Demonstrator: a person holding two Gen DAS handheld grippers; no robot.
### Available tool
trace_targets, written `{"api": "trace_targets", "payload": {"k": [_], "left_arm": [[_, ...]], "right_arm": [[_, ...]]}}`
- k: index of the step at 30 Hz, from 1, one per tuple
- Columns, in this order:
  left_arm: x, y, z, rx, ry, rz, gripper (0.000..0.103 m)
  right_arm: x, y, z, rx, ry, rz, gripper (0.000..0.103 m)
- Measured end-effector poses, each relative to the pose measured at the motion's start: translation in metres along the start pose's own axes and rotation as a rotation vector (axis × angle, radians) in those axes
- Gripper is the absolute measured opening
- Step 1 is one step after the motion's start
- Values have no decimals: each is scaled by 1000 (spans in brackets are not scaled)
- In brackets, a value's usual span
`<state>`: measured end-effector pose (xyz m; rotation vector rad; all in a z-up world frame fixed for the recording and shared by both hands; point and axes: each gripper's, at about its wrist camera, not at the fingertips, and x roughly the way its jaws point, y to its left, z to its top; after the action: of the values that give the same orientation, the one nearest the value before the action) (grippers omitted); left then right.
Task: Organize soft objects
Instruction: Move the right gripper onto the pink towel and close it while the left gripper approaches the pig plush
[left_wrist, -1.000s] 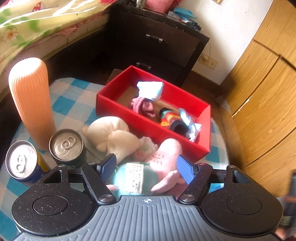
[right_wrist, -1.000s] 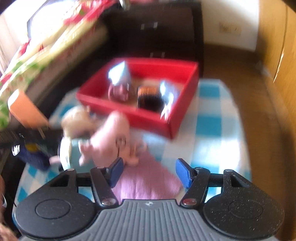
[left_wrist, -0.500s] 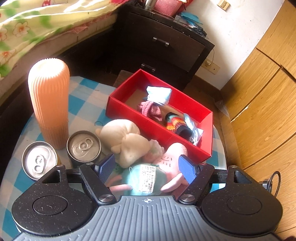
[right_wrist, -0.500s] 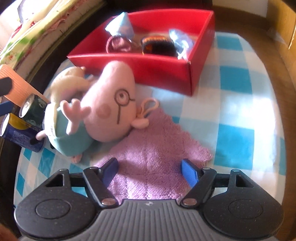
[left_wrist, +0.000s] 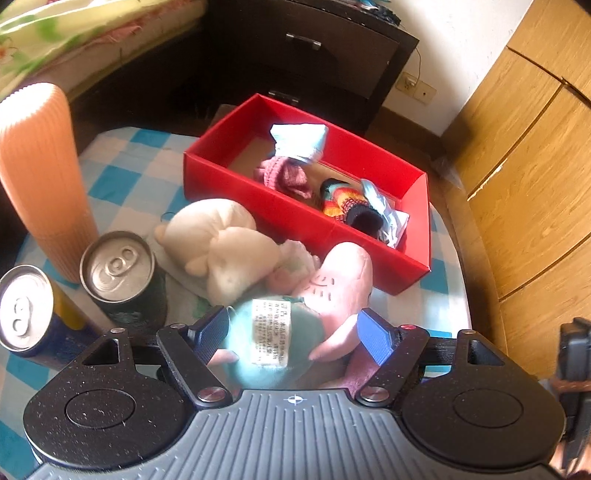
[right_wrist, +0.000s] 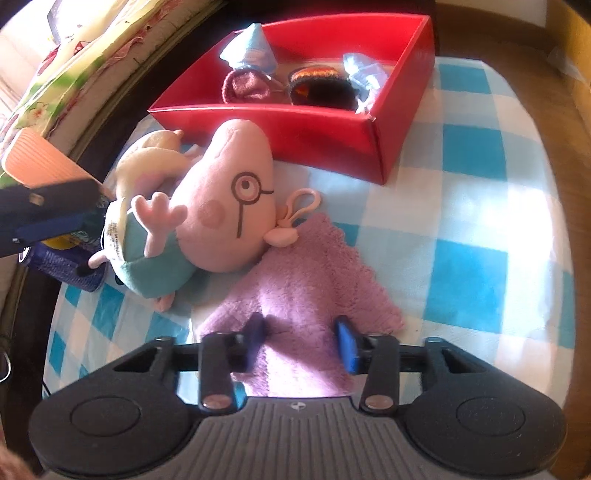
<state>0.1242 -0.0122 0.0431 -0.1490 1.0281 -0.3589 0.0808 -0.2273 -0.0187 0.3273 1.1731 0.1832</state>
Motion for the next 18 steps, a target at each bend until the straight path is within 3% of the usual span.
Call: {"api": "trace_targets", "payload": {"k": [5, 8, 16, 18], "left_arm": [[3, -11, 3, 6, -5, -27, 76], [10, -29, 4, 64, -9, -42, 76], [65, -62, -6, 290, 53, 82, 78], [71, -68, -9, 346, 60, 133, 77]], "right_arm": [[-9, -16, -4, -7, -3, -39, 8], [-17, -29, -4, 35, -18, -32, 7], [-30, -52, 1, 156, -37, 69, 6], [-26, -47, 2, 106, -36, -20, 6]]}}
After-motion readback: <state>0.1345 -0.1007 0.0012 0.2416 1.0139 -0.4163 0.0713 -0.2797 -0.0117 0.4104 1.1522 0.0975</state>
